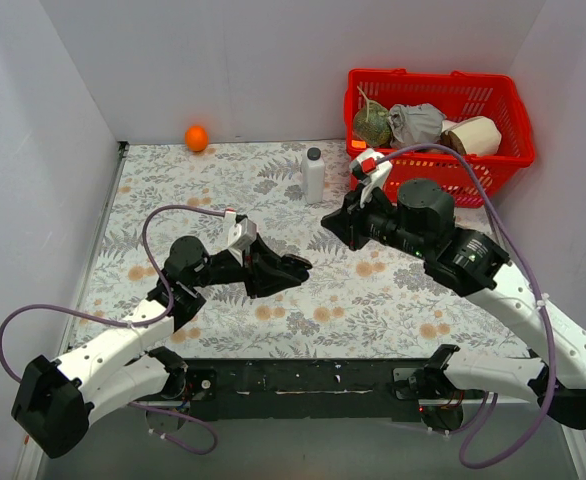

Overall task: Insert the wireless bluetooth earbuds into the charging case
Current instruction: Close the charging case, then place the charging case at the center of the board.

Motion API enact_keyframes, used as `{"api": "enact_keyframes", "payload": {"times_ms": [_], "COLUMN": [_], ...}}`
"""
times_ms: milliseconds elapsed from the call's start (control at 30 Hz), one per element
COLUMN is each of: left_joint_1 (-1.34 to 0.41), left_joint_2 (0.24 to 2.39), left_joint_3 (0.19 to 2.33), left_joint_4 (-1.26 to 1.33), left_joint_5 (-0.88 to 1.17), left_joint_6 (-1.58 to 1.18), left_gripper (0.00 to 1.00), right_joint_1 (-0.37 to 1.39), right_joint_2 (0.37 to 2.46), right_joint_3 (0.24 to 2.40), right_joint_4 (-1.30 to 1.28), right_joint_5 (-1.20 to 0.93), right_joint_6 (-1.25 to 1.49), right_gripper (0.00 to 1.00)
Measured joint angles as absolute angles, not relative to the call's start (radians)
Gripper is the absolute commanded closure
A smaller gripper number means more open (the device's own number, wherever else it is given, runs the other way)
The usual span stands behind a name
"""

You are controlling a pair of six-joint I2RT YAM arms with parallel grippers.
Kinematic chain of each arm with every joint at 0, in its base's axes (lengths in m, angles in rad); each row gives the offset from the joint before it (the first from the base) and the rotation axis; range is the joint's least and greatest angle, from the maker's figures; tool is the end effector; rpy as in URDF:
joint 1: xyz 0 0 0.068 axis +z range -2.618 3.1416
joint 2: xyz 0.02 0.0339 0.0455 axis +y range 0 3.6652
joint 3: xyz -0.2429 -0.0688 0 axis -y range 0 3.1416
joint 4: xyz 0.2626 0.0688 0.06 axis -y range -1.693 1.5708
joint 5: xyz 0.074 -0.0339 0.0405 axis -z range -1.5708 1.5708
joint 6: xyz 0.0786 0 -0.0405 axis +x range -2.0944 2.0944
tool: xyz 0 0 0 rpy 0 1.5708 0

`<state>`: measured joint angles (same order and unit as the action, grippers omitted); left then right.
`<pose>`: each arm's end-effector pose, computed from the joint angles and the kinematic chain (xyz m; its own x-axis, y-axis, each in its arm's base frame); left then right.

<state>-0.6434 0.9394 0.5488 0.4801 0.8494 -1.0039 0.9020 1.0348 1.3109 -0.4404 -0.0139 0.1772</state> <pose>0.1788 -0.2078 0.2763 -0.8006 -0.0960 -0.5915 0.5944 -0.0024 -0.8042 0.1745 0.2225 0.4267 -0.2396 -0.0189 -0.9707 -0.7627 0.6223 0.1761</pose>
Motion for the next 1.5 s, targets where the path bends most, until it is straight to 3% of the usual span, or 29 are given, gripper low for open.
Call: {"api": "enact_keyframes", "payload": {"times_ms": [233,600,1000,1133,1267,1500], "left_joint_1": [-0.643,-0.643,-0.643,-0.643,-0.643,-0.579], "left_joint_2": [0.909,0.908,0.912,0.912,0.913,1.081], "left_joint_3": [0.543,0.543,0.543,0.543,0.543,0.614], "left_joint_4": [0.505,0.510,0.517,0.517,0.470,0.257], "left_joint_5": [0.854,0.853,0.852,0.846,0.746,0.482], "left_joint_6": [-0.992,-0.980,-0.976,-0.976,-0.988,-1.090], "left_gripper": [1.00,1.00,1.00,1.00,1.00,1.00], "right_joint_1": [0.875,0.883,0.921,0.923,0.916,0.807], "right_joint_2": [1.113,1.159,1.170,1.167,1.100,0.985], "right_joint_3": [1.293,1.292,1.292,1.291,1.216,1.028], "right_joint_4": [-0.469,-0.473,-0.484,-0.485,-0.460,-0.406], "right_joint_5": [-0.074,-0.271,-0.335,-0.313,-0.155,-0.026], "right_joint_6": [0.192,0.168,0.141,0.143,0.190,0.273], "right_gripper": [0.97,0.94,0.93,0.78,0.67,0.62]}}
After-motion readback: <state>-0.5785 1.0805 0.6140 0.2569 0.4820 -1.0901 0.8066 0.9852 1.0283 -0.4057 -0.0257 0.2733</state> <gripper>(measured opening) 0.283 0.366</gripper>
